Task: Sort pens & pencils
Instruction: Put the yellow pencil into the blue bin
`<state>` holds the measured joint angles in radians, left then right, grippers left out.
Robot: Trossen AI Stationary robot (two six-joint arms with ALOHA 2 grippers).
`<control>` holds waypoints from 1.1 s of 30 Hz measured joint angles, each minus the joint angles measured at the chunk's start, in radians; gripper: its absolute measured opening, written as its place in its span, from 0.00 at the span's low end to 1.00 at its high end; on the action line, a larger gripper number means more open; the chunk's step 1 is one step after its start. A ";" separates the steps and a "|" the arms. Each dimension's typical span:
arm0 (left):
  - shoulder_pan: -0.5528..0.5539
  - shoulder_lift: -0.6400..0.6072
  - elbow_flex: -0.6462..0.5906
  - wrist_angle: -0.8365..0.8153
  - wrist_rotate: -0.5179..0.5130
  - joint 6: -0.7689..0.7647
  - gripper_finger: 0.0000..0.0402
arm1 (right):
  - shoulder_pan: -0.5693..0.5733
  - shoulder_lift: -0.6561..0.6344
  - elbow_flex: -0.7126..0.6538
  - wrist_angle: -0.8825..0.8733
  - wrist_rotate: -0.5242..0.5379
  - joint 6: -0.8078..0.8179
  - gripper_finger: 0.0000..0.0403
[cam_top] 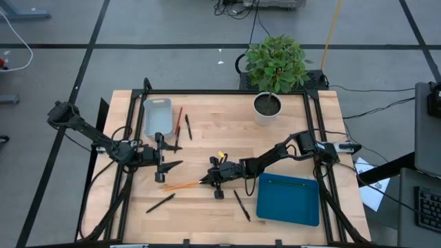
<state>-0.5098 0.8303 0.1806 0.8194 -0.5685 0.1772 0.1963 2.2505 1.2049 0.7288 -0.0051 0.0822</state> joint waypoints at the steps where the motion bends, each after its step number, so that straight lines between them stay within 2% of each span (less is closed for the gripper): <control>1: 0.000 0.000 0.000 0.000 -0.006 0.006 0.58 | 0.000 0.000 0.000 0.000 0.000 0.000 0.01; 7: 0.000 0.000 0.000 0.004 -0.051 0.012 0.58 | 0.002 -0.040 -0.007 -0.022 0.000 0.010 0.01; 14: -0.003 0.000 0.000 0.018 -0.062 0.023 0.58 | 0.015 -0.226 -0.136 -0.032 0.009 -0.043 0.01; 21: -0.003 -0.001 0.001 0.023 -0.061 0.024 0.58 | 0.014 -0.532 -0.455 -0.008 0.163 -0.042 0.01; 27: -0.003 -0.001 0.001 0.023 -0.061 0.029 0.58 | 0.022 -0.816 -0.775 0.081 0.192 0.034 0.01; 33: -0.003 -0.001 0.001 0.023 -0.051 0.030 0.58 | 0.028 -1.003 -1.021 0.349 0.224 0.070 0.01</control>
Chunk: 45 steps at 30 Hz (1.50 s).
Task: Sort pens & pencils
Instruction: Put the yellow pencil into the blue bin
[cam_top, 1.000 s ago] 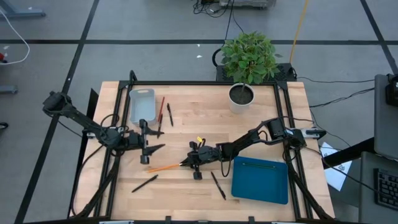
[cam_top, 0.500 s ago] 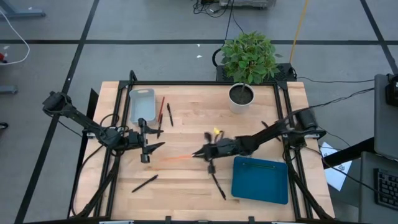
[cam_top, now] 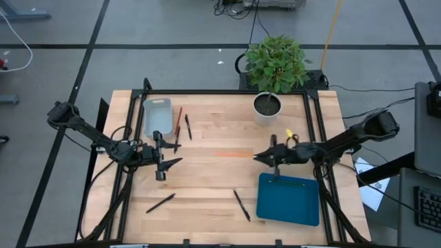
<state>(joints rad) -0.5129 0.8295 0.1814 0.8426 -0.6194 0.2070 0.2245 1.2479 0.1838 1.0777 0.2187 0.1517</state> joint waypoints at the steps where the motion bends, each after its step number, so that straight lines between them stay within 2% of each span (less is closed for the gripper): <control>1: 0.000 0.000 0.000 0.000 0.000 0.000 0.58 | 0.000 -0.011 -0.021 0.060 0.016 -0.010 0.01; 5: 0.000 0.000 0.000 0.000 0.000 0.000 0.58 | -0.003 -0.032 -0.044 0.246 0.023 -0.092 0.01; 9: 0.000 0.000 0.000 0.000 0.000 -0.015 0.58 | -0.005 -0.049 -0.003 0.301 0.022 -0.176 0.01; 14: 0.000 0.000 0.007 -0.005 0.017 -0.089 0.58 | -0.005 -0.095 0.029 0.165 0.021 -0.196 0.01; 17: 0.000 0.000 0.026 -0.038 0.081 -0.108 0.58 | -0.005 -0.130 0.032 0.034 0.021 -0.146 0.01; 19: 0.000 0.000 0.062 -0.130 0.098 -0.129 0.58 | -0.005 -0.148 0.032 -0.041 0.021 -0.115 0.01; 21: 0.000 0.000 0.123 -0.290 0.091 -0.171 0.58 | -0.005 -0.163 0.032 -0.090 0.020 -0.091 0.01; 24: 0.000 0.008 0.224 -0.554 0.045 -0.238 0.58 | -0.002 -0.166 0.032 -0.094 0.020 -0.082 0.01; 26: 0.000 0.017 0.268 -0.635 0.014 -0.273 0.58 | -0.002 -0.165 0.032 -0.095 0.020 -0.085 0.01; 45: 0.001 0.021 0.271 -0.647 -0.014 -0.269 0.58 | 0.013 -0.165 0.056 -0.147 0.015 -0.066 0.01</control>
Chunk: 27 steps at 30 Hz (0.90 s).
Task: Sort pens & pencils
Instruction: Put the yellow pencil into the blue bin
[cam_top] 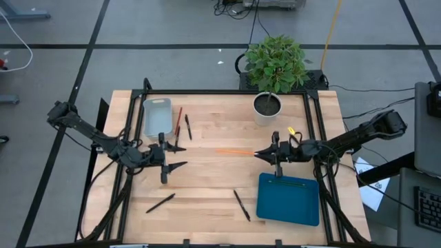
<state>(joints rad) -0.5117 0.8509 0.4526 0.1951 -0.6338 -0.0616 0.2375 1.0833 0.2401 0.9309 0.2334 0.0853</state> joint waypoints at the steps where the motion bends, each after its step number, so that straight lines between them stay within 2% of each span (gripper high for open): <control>1: 0.000 0.000 0.000 0.000 0.000 0.000 0.58 | 0.010 0.000 0.019 -0.020 -0.011 0.000 0.01; 4: 0.000 0.000 0.000 0.000 0.000 0.000 0.58 | 0.052 -0.001 0.107 -0.179 -0.084 0.008 0.01; 7: 0.000 0.000 0.000 -0.004 -0.001 0.001 0.58 | 0.124 0.000 0.224 -0.482 -0.105 0.059 0.01; 9: 0.000 0.000 0.000 -0.005 -0.001 0.005 0.58 | 0.178 0.000 0.308 -0.675 -0.103 0.112 0.01; 14: 0.000 0.000 0.000 -0.005 -0.001 0.006 0.58 | 0.310 -0.004 0.494 -1.007 -0.094 0.262 0.01; 18: 0.000 0.000 0.000 -0.006 -0.001 0.003 0.58 | 0.399 -0.014 0.605 -1.323 -0.005 0.480 0.01; 27: -0.001 0.000 -0.001 -0.008 -0.001 0.001 0.58 | 0.537 -0.120 0.704 -1.588 0.001 0.902 0.01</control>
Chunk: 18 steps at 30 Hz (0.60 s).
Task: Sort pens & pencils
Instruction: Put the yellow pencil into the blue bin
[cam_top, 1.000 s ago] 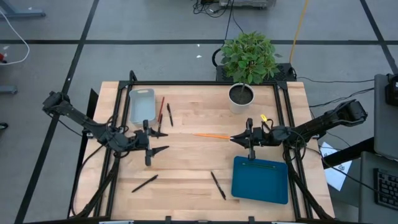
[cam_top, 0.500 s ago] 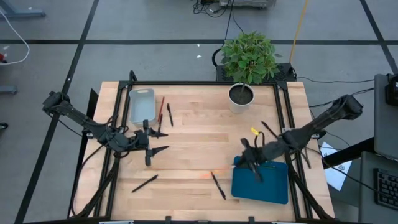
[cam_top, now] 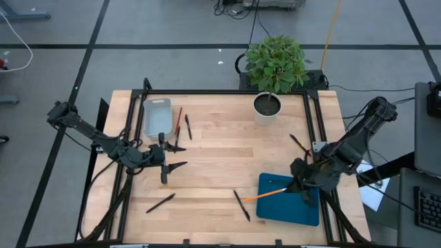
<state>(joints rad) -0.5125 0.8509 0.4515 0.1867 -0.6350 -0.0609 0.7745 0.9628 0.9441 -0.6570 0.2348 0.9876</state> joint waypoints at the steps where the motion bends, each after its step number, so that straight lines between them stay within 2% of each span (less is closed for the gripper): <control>1: 0.000 0.000 0.000 0.000 0.000 0.000 0.58 | 0.011 -0.015 0.004 -0.018 -0.003 0.049 0.01; 9: 0.000 0.000 0.000 -0.002 0.000 0.000 0.58 | 0.080 -0.095 0.005 -0.224 -0.139 0.525 0.01; 12: 0.000 0.000 0.000 -0.002 0.000 0.000 0.58 | 0.092 -0.104 0.005 -0.317 -0.161 0.659 0.01; 15: 0.001 0.000 0.000 -0.002 0.000 0.000 0.58 | 0.092 -0.099 0.005 -0.400 -0.172 0.726 0.01; 18: 0.001 0.000 0.000 -0.002 0.000 0.000 0.58 | 0.092 -0.082 0.005 -0.408 -0.183 0.710 0.01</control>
<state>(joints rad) -0.5117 0.8509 0.4515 0.1844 -0.6350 -0.0606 0.8661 0.8808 0.9489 -1.0645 0.0518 1.6976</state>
